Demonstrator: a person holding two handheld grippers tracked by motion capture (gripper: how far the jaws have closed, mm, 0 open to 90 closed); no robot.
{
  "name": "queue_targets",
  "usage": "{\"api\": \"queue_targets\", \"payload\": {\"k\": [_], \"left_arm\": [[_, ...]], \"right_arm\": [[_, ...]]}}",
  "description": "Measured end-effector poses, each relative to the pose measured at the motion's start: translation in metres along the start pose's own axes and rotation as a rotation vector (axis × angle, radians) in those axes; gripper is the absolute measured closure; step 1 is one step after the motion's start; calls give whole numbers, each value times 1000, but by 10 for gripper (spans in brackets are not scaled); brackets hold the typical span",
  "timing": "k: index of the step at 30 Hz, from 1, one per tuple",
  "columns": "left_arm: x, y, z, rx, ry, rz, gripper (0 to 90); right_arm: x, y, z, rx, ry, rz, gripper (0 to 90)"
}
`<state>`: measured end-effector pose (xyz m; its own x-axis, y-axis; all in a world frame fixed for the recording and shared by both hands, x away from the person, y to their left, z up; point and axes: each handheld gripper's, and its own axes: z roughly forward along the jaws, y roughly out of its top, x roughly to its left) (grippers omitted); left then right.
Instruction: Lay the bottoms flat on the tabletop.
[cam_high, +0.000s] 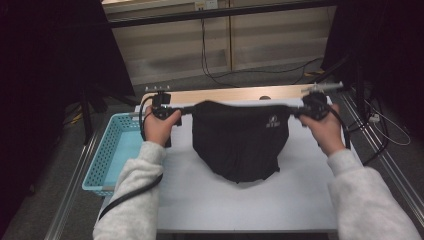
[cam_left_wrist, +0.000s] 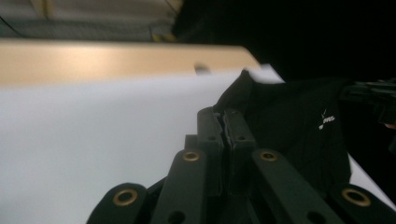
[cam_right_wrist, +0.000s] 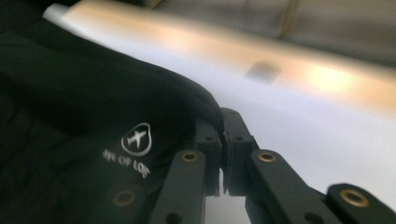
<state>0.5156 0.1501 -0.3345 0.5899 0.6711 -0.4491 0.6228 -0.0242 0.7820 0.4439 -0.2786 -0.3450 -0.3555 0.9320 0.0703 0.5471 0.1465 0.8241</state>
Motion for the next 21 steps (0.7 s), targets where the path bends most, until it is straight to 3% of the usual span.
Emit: {"api": "queue_targets", "payload": {"k": [1, 2, 4, 5, 8, 10, 12, 16, 21], "left_arm": [[0, 9, 6, -43, 5, 3, 863], [0, 12, 10, -52, 18, 4, 808], [-4, 14, 18, -59, 54, 42, 544], [-6, 10, 21, -51, 54, 46, 482], [-13, -9, 27, -6, 42, 91, 392], [-16, -23, 29, 32, 36, 95, 331], [-21, -37, 29, 49, 32, 130, 313], [-29, -56, 28, 83, 24, 159, 276], [-40, -76, 27, 116, 18, 205, 250]], "right_arm": [[-3, 15, 3, -61, -65, 18, 853], [-6, 29, 7, -141, -123, 52, 745], [-1, 41, 11, -167, -159, 63, 535], [4, 41, 13, -152, -171, 23, 546], [18, 18, 14, -103, -118, -36, 489], [22, 0, 12, -83, -96, -38, 454], [26, -24, 7, -43, -61, -50, 411], [34, -57, -2, 3, -49, -81, 366], [44, -87, -15, 9, -37, -91, 315]]}}
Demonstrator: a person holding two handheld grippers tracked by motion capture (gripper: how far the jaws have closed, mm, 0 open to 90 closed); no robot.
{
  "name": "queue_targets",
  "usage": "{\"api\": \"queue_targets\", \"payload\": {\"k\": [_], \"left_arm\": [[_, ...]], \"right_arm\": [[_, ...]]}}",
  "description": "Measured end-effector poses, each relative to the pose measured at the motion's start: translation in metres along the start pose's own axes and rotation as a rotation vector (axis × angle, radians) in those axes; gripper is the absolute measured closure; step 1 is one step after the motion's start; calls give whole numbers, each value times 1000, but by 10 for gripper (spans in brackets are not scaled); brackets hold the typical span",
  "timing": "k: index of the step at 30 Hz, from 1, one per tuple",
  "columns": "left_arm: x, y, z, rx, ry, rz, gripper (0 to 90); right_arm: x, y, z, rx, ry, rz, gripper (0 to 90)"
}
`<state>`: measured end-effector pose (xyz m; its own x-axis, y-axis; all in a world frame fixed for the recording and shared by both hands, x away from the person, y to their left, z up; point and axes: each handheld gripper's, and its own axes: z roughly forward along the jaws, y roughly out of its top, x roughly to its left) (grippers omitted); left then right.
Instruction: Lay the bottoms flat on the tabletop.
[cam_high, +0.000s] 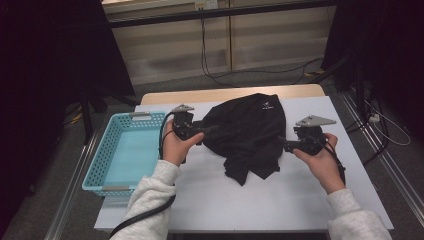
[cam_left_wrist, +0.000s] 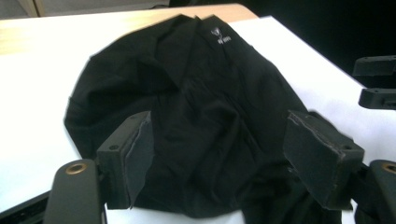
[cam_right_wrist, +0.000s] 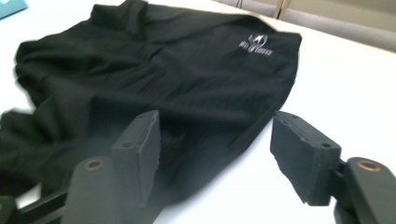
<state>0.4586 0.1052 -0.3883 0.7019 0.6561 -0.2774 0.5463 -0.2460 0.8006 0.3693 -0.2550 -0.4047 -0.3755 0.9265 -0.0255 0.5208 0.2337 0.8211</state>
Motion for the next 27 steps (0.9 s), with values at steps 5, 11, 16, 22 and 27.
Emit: {"api": "queue_targets", "payload": {"k": [5, 11, 16, 22, 27], "left_arm": [[-10, -18, 1, 32, -21, 35, 229], [-13, -46, 10, 80, -33, 43, 208], [-15, -62, 18, 117, -38, 55, 196], [-15, -62, 14, 105, -27, 64, 182], [-17, -64, 12, 109, -30, 74, 174]], "right_arm": [[17, -24, -9, -1, 13, -21, 284], [37, -49, -14, 4, 29, -54, 186], [46, -66, -11, 39, 44, -58, 190], [44, -70, -13, 39, 43, -29, 172], [48, -71, -13, 46, 42, -23, 165]]}}
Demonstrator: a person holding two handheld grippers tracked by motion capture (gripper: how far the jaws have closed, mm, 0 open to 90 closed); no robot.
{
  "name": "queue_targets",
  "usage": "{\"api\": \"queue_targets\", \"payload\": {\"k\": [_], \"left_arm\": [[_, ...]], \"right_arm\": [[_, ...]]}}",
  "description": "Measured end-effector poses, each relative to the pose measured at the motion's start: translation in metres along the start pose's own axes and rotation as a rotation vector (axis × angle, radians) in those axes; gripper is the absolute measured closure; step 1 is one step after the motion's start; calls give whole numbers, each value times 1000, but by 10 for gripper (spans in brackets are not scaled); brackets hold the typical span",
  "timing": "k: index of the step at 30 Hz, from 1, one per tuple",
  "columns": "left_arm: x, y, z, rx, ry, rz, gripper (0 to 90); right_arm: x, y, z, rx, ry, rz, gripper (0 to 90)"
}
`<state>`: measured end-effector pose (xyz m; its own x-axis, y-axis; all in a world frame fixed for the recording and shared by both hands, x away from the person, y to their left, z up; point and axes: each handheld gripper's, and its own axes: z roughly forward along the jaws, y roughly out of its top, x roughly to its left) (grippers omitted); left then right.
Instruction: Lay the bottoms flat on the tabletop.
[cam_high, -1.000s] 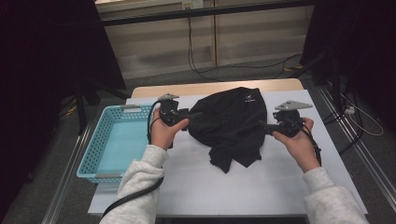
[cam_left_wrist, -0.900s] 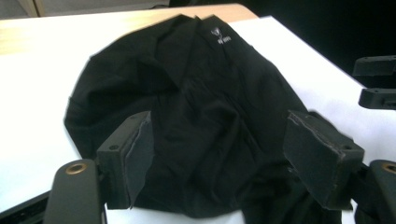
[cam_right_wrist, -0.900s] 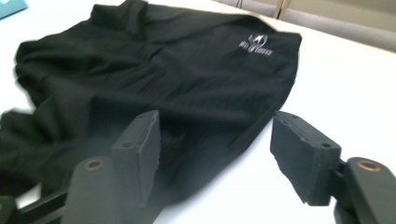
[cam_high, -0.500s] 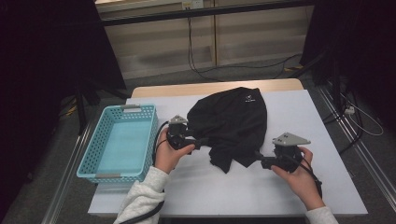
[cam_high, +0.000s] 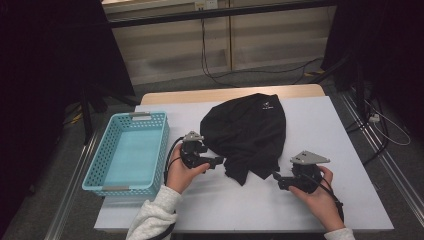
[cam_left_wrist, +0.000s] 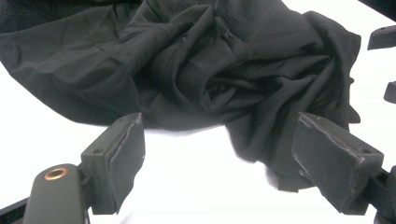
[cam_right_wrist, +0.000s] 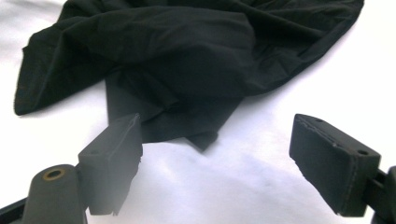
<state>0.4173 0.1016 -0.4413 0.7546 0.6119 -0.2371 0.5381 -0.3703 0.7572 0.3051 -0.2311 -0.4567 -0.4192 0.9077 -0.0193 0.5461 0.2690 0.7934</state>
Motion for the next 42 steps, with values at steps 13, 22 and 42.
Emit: {"api": "queue_targets", "payload": {"k": [13, 22, 42], "left_arm": [[-5, -2, -1, -4, -4, 12, 174], [-6, -1, -3, -8, -5, 14, 178], [-11, -5, -3, 5, -7, 27, 197]], "right_arm": [[12, 0, 4, 4, 36, -27, 243], [21, 2, 5, 14, 119, -64, 484], [58, 10, 26, 53, 214, -117, 422]]}}
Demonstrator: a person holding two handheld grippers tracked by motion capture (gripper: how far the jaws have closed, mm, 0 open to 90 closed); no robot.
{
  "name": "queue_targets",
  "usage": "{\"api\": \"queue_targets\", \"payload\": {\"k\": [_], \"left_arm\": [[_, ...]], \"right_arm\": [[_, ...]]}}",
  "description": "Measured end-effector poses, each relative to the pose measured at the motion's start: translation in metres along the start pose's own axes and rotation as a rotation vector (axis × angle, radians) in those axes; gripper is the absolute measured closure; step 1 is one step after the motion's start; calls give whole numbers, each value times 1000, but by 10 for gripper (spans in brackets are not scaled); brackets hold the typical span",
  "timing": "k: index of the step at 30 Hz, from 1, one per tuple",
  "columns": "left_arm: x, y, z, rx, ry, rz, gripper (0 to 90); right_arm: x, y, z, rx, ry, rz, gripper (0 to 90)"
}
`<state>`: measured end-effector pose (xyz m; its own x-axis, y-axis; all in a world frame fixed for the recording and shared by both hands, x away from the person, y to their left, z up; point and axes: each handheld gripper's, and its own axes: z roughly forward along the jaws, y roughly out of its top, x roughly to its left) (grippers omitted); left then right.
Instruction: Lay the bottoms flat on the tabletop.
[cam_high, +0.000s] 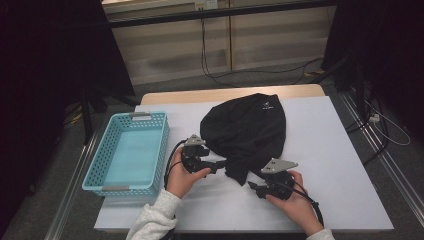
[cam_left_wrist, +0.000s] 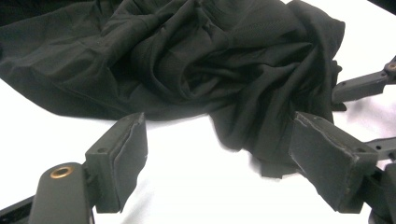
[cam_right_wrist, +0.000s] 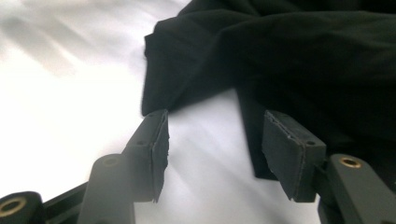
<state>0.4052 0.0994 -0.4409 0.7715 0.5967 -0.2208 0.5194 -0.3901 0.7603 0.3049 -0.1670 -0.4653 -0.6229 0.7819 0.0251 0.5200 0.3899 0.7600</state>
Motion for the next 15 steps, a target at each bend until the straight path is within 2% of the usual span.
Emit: {"api": "queue_targets", "payload": {"k": [5, 8, 15], "left_arm": [[0, -2, -3, -1, 0, -5, 202], [0, -4, -5, -2, 4, -7, 202], [1, -7, -5, 1, 9, -10, 201]], "right_arm": [[6, 5, 9, -4, 29, 31, 474], [9, 9, 15, -4, 28, 54, 495], [11, 13, 21, -10, -3, 81, 698]]}}
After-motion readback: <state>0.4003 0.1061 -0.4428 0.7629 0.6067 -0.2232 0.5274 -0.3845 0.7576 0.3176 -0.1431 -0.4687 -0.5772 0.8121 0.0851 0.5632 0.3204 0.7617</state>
